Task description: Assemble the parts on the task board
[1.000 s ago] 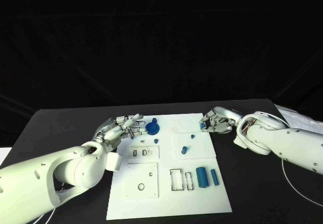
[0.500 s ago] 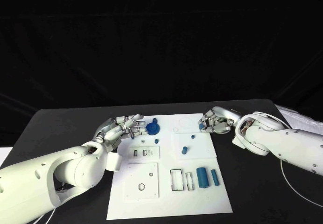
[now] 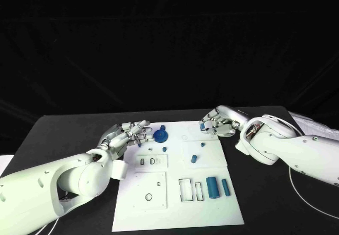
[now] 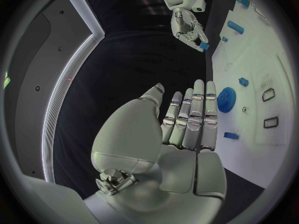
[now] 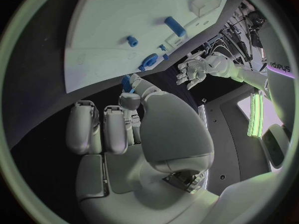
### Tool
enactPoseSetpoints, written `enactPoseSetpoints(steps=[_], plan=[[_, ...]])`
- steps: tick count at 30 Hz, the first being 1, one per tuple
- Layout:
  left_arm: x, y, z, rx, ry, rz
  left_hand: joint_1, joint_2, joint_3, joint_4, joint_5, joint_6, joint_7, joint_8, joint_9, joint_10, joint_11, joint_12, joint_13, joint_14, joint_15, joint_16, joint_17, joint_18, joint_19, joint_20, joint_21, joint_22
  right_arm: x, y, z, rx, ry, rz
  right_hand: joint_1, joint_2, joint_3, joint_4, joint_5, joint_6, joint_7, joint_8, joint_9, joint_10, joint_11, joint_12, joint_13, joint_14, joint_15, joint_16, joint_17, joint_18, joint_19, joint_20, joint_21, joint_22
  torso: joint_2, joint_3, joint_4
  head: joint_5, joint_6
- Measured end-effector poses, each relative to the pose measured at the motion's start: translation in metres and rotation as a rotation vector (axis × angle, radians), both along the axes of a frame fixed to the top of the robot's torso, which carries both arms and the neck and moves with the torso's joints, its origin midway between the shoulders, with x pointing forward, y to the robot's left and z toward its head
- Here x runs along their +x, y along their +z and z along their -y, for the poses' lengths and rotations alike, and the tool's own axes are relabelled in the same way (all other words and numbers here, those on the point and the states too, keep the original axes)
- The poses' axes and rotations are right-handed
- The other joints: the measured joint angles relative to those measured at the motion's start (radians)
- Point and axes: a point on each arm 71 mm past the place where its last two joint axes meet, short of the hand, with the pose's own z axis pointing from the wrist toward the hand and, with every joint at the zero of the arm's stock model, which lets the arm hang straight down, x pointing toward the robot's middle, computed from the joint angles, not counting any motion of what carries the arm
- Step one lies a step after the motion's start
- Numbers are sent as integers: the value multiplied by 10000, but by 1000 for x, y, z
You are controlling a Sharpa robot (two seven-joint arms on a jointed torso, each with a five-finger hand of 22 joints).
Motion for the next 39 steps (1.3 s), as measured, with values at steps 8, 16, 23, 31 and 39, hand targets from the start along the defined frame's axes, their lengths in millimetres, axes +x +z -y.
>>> enactPoseSetpoints(steps=[8, 16, 23, 31, 39], plan=[[8, -4, -7, 77, 291, -51, 0, 0, 0, 0, 0, 0, 0, 0, 0, 0, 0, 0, 0, 0, 0, 0, -1, 1, 0, 0, 0, 1, -13, -4, -54, 161, 528, -358, -12, 10, 0, 0, 3, -4, 4, -29, 0, 0, 0, -63, -50, 0, 0, -60, -65, 0, -1, 0, 0, -65, -119, -85, 46, 93, -174], [14, -7, -14, 121, 543, -79, 0, 0, 0, 0, 0, 0, 0, 0, 0, 0, 0, 0, 0, 36, -36, 0, -2, 0, 0, 0, 0, 1, -30, -34, -106, 14, 1255, -1065, -13, 10, 54, -1, 2, -25, 25, -55, 0, 0, 1, -181, -139, 0, 1, -159, -216, 0, -37, -35, -57, -218, -249, -184, 85, 166, -326], [16, -8, -15, 106, 626, -84, 0, 0, 0, 0, 0, 0, 0, 0, 0, 0, 0, 0, 0, 36, -36, 0, 7, 1, 0, 0, 0, 1, -34, -49, -129, -412, 1383, -1164, -14, 9, 55, -1, -1, -41, 42, -55, 0, 1, 1, -181, -118, 0, 1, -158, -258, 0, -73, -71, -57, -253, -300, -251, 123, 269, -414], [16, -8, -15, 73, 627, -87, 0, 0, -2, -55, 0, 0, 0, 0, 0, 37, -37, 0, 0, 36, -36, 0, 6, 0, 0, 0, 0, -10, -38, -63, -148, -899, 1295, -1372, -83, -28, 54, 0, -2, -54, 54, -54, 0, 2, 2, -181, -107, 0, 1, -216, -285, -1, -73, -71, -94, -306, -300, -254, 122, 453, -464], [15, -8, -13, 38, 598, -95, 0, 0, -2, -54, 0, 0, 0, 0, 0, 37, -37, 0, 0, 36, -35, 0, 5, 0, 0, 0, 0, -9, -39, -69, -156, -1208, 1230, -1449, -123, 11, 79, 26, -13, -84, 83, -55, 0, 2, 4, -180, -99, 0, 1, -216, -306, 0, -73, -70, -93, -322, -296, -241, 116, 507, -491]])
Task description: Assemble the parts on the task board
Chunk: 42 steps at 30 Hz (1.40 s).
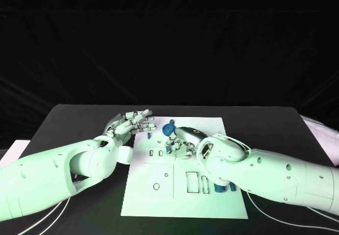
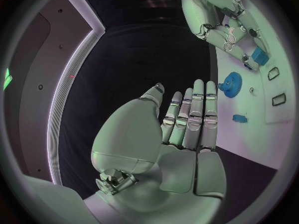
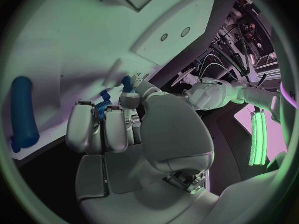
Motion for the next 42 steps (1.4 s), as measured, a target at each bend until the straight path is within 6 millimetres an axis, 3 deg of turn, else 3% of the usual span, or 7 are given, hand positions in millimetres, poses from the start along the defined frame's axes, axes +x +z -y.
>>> enactPoseSetpoints(steps=[10, 26, 33, 42], plan=[[0, 0, 2, -26, -39, -4, 0, 0, 0, 0, 0, 0, 0, 0, 0, 0, 0, 0, 0, 0, 0, 0, -1, 0, 0, 0, 0, 1, -3, -1, -8, -35, 144, 50, -65, -43, 0, 2, 39, -19, 15, -5, 6, 7, 7, 0, -1, 0, 0, 0, 0, 0, 0, 0, 0, 0, 0, 12, -16, 47, -83], [0, 0, 2, -36, -45, -10, 0, 0, 0, 1, 0, 0, 0, 0, 0, -1, 1, 0, 0, 0, 0, 0, -2, 0, 0, 0, 0, 1, -4, -2, -9, -111, 223, -60, -90, -70, 2, -1, 38, -12, -32, -40, 9, 16, 17, 0, -8, 0, 0, -55, -34, 0, -38, 39, -34, -52, -5, 11, -15, 58, -110], [0, 0, 2, -38, -46, -13, 0, 0, 0, 1, 0, 0, 0, 0, 0, -1, 1, 0, 0, 0, 1, 0, -3, 0, 0, 0, 0, 2, -5, -2, -9, -257, 285, -86, -270, -249, 42, -40, 38, -36, -48, -15, 70, -112, 67, -90, -70, 0, 1, -95, -89, -1, -68, 52, -93, -143, -6, 9, -15, 58, -125], [0, 0, 2, -39, -48, -18, 0, 0, 0, 1, 0, 0, 0, 0, 0, -1, 1, 0, 0, -1, 1, -44, 7, 0, 0, 0, 0, -10, -6, -4, -9, -469, 393, -167, -470, -448, -20, -64, 232, -158, 71, -102, 22, -310, 89, -420, -285, 0, 1, -192, -220, 0, -203, 61, -213, -369, -1, 10, -13, 58, -138]])
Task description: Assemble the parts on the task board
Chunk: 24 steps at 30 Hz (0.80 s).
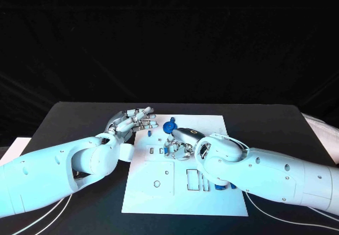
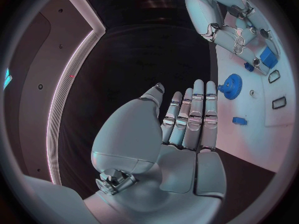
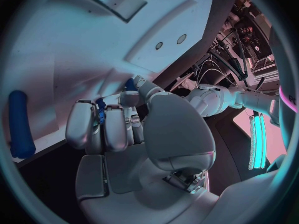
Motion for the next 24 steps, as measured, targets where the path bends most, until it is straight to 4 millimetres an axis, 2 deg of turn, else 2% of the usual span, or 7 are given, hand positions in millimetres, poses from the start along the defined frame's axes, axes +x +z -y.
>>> enactPoseSetpoints(steps=[3, 6, 11, 24], plan=[[0, 0, 0, -3, -7, -4, 0, 0, 0, 0, 0, 0, 0, 0, 0, 0, 0, 0, 0, 0, 0, 0, 0, 0, 0, 0, 0, 0, 0, 0, 0, -27, -2, 26, -85, -86, -30, -30, 42, -147, 106, -131, -27, -345, 52, -585, -458, 4, 4, -62, -80, 1, -113, 40, -99, -197, 0, -1, 4, -22, -5], [0, 0, 0, -8, -20, -7, 0, 0, 0, 0, 0, 0, 0, 0, 0, 0, 0, 0, 0, 0, 0, 0, -1, 0, 0, 0, 0, 0, 1, 0, 0, -37, -3, 58, -144, -144, -30, -30, 42, -352, 141, -255, -85, -655, 118, -1066, -846, -2, 75, -135, -147, 1, -174, 102, -196, -342, 1, 0, 5, -29, -8], [0, 0, 0, -20, -46, -11, 0, 0, 16, -15, 0, 0, 0, 0, 0, 0, 0, 0, 0, 0, 0, 0, -2, -1, 0, 0, 0, 1, 1, -1, -1, -1, -4, 111, -240, -246, -72, -72, 79, -681, 253, -307, -150, -880, 201, -1439, -1190, 13, 131, -197, -180, 1, -210, 138, -243, -457, 2, 2, 1, -22, -17], [0, 0, 0, -36, -83, -21, 0, 0, 26, -26, 0, 0, 0, 0, 0, -1, 0, 0, 0, 0, 0, 0, -3, 0, 0, 0, 0, 1, -1, -3, -1, 176, -78, 222, -431, -515, -390, 27, 79, -1013, 271, -315, -195, -1018, 264, -1492, -1340, 33, 180, -251, -226, 1, -245, 174, -320, -553, 4, 2, 0, -19, -12]])
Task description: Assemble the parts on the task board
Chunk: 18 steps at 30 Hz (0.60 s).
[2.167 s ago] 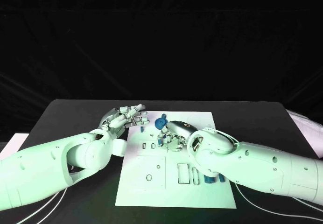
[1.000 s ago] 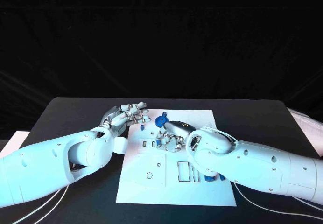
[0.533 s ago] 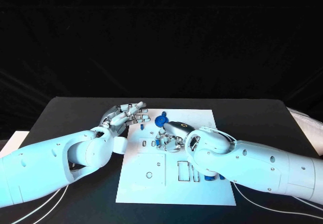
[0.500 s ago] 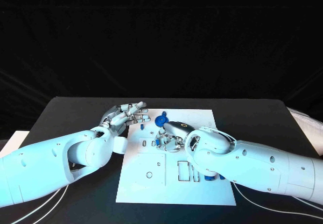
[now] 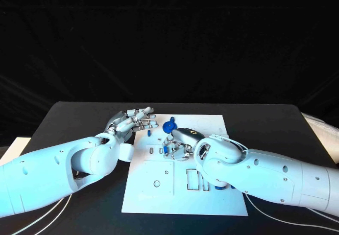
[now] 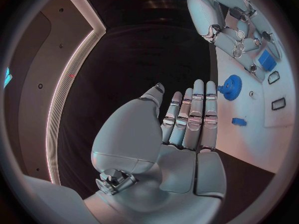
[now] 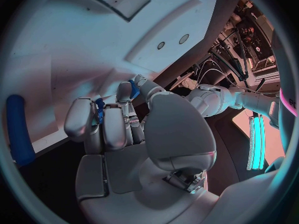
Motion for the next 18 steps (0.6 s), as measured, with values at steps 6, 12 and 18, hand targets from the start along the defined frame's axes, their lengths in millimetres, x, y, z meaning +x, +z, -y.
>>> enactPoseSetpoints(steps=[6, 12, 18], plan=[[0, 0, 0, -3, -11, -9, 0, 0, 0, 0, 0, 0, 0, 0, 0, 0, 0, 0, 0, 0, 0, 0, -1, 0, 0, 0, 0, 0, -3, -1, 3, 171, -62, 73, -40, -40, -164, 31, 0, -87, 16, 1, -4, 0, 1, 97, 20, -2, 2, 0, -5, 0, 0, 0, 0, -1, -2, 0, 2, 5, 0], [0, -1, 0, 9, -17, -46, 0, 0, 47, -47, 0, 52, -7, 0, 0, 82, -57, 0, 0, 546, -102, 148, 185, 0, 465, -130, 128, 25, -8, 5, 10, 754, -44, 502, -90, -200, -663, 81, 154, -467, 66, 2, -57, 173, 91, 851, 538, -12, 61, 198, 331, -1, 58, 58, 0, 167, -6, 6, 0, 25, 27], [1, -2, -2, 295, -84, -79, -43, -43, 73, -73, 0, 675, -379, 212, 61, 1628, -681, 583, 286, 3018, -885, 1997, 1348, -2, 2312, -889, 1359, 589, -14, 24, 29, 1484, 459, 1019, -88, -198, -1016, 135, 154, -601, 102, 2, -57, 348, 88, 1396, 928, -34, 110, 350, 606, 0, 111, 111, 87, 350, -21, 8, -12, 42, 43]])
